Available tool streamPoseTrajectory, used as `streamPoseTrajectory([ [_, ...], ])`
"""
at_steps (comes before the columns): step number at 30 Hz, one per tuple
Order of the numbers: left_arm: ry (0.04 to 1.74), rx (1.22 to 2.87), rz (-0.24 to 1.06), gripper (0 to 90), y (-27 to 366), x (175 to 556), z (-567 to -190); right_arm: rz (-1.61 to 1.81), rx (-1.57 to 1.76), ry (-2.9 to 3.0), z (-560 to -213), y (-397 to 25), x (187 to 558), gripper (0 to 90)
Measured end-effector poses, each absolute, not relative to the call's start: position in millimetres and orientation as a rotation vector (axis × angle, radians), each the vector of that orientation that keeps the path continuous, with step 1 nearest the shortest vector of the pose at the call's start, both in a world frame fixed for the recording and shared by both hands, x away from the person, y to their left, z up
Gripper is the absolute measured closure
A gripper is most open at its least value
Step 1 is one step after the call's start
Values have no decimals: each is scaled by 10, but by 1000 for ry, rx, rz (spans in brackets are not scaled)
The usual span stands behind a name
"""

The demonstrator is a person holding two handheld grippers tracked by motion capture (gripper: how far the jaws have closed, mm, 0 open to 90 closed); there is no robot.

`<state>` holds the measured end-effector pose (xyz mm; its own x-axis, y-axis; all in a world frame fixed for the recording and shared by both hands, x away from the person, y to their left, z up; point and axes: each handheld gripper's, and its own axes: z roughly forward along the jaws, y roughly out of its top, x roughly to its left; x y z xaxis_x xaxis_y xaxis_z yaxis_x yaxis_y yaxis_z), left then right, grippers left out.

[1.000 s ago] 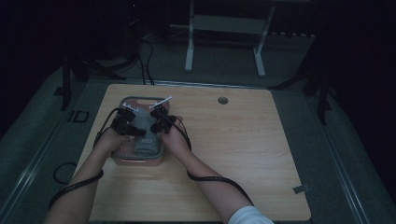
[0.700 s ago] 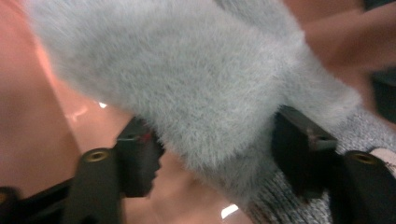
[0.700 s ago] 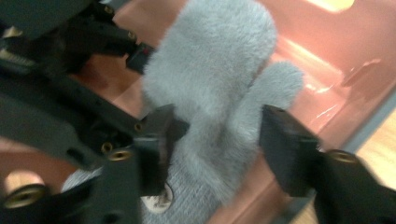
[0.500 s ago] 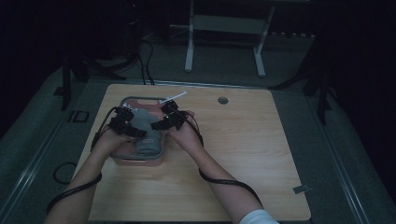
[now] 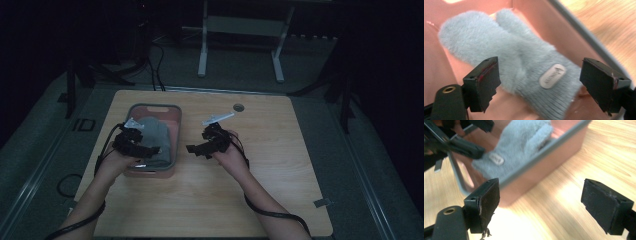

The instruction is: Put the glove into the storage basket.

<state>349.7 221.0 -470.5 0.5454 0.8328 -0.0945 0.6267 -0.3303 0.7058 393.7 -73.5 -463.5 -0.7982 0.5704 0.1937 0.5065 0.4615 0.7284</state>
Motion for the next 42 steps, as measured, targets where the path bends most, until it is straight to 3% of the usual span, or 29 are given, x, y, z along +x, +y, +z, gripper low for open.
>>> streamPoseTrajectory([
  [4,1090,2043,386,75,2119,3337,-4687,1271,946,2614,-4661,-945,3844,152],
  [18,905,1981,432,78,1733,2932,-4666,1226,829,2648,-4918,-1615,3593,152],
  [31,684,2019,342,79,1153,2710,-4836,1288,703,2696,-5104,-1965,3393,148],
  [42,608,2021,274,79,814,2708,-5176,1308,707,2695,-5318,-2285,3201,148],
])
